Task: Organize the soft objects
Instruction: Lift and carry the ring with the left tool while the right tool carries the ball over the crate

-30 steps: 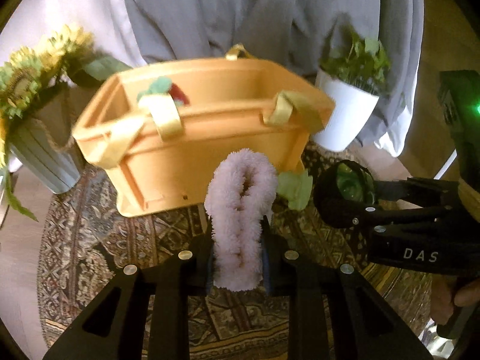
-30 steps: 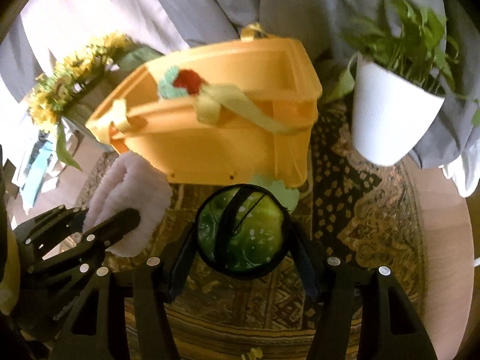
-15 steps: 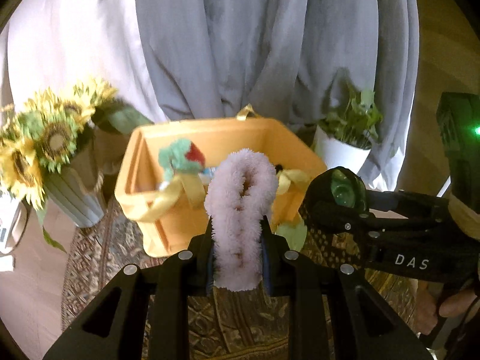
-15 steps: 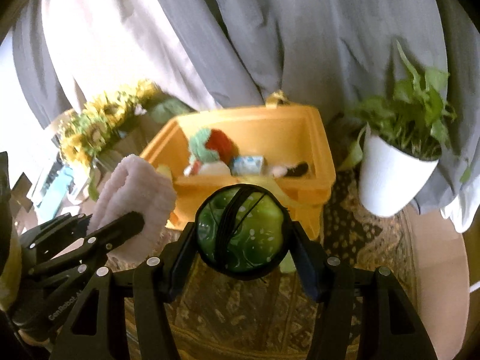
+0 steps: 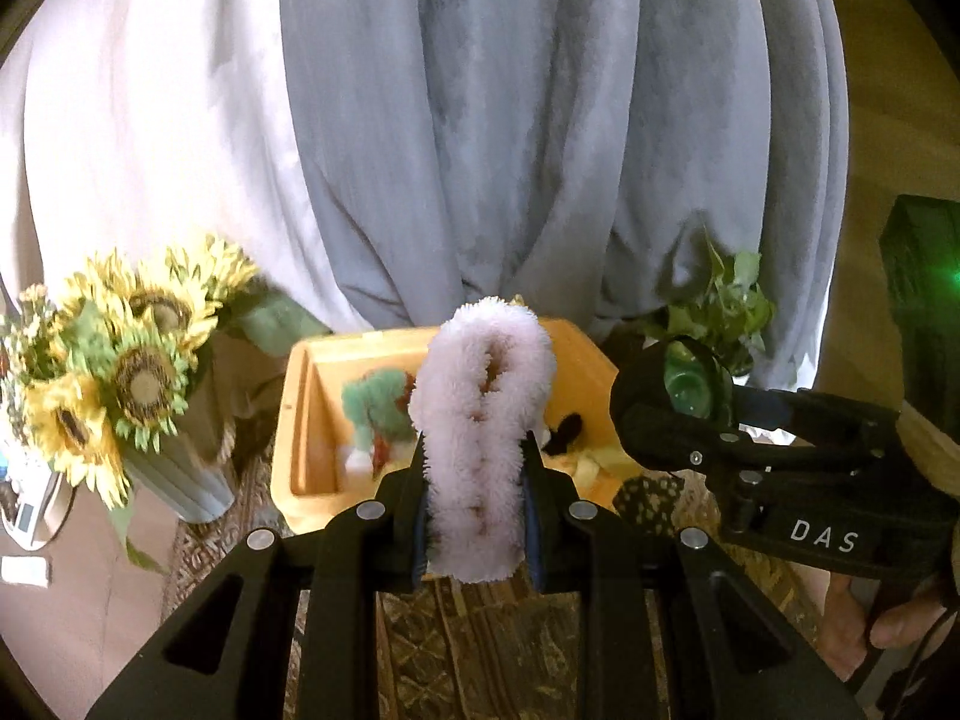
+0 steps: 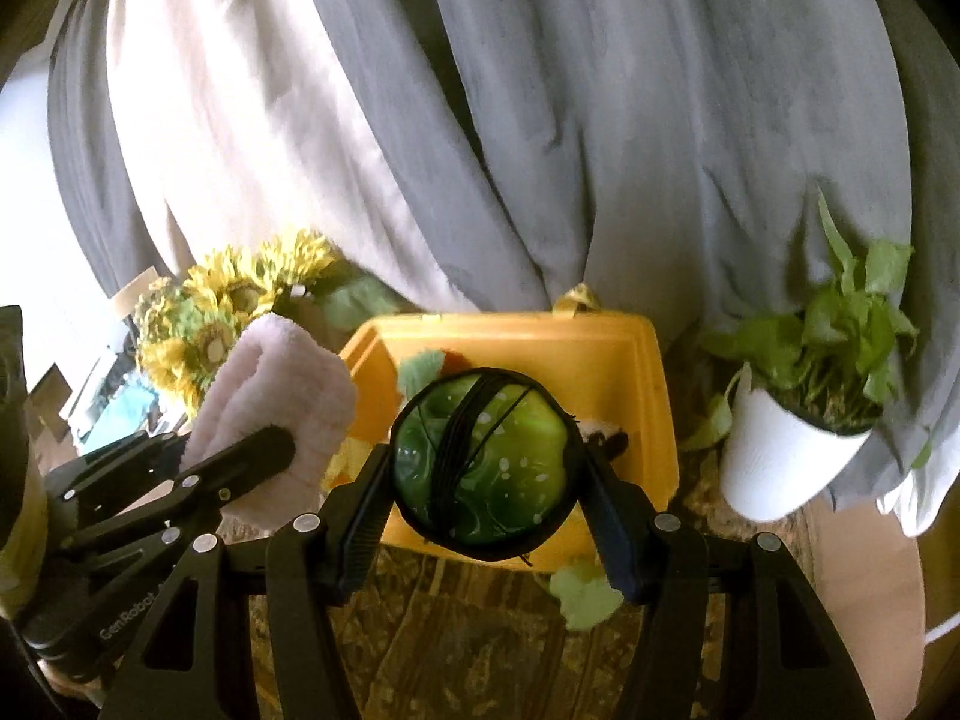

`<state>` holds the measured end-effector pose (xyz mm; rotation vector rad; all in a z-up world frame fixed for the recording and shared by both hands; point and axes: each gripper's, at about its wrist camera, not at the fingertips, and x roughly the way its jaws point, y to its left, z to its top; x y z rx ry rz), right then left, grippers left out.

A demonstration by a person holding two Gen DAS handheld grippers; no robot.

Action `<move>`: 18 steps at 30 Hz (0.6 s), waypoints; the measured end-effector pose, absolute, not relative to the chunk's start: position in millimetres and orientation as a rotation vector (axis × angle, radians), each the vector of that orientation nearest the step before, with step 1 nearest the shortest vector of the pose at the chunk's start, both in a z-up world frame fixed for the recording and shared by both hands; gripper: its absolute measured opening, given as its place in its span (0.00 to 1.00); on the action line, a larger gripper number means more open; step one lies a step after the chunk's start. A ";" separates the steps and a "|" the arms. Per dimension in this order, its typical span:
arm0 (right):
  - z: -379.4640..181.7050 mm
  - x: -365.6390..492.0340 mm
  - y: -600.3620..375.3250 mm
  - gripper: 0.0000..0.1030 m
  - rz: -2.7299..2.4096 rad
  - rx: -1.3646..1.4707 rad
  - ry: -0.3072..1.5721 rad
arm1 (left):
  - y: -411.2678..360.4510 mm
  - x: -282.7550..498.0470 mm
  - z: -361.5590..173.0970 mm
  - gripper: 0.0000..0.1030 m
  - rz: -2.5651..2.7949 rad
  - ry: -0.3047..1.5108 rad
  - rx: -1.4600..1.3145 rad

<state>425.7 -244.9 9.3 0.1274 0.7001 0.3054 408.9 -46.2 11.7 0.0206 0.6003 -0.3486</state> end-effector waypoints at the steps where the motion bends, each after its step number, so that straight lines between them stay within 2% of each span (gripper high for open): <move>1: 11.0 428.1 -244.4 0.60 0.305 0.127 0.695 | -46.0 410.5 12.8 0.24 -0.348 0.596 0.019; 18: 7.8 485.0 -238.3 0.60 0.275 0.113 0.711 | -47.7 476.6 11.5 0.24 -0.351 0.618 0.015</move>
